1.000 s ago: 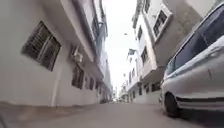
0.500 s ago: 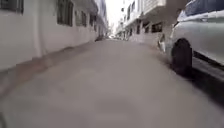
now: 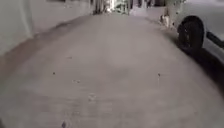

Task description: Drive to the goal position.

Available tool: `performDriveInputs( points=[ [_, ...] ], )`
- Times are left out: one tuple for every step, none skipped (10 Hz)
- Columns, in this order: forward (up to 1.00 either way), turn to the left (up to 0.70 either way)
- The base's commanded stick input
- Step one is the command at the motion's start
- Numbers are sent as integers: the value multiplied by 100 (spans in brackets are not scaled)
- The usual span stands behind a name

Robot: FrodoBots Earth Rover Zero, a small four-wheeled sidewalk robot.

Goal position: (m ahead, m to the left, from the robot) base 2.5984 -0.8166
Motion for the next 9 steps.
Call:
performDriveInputs(
  points=[
    [100,-39],
    [100,-18],
    [100,1],
    [100,-2],
    [100,-4],
    [100,-6],
    [100,-8],
    [100,-10],
    [100,-13]
  ],
)
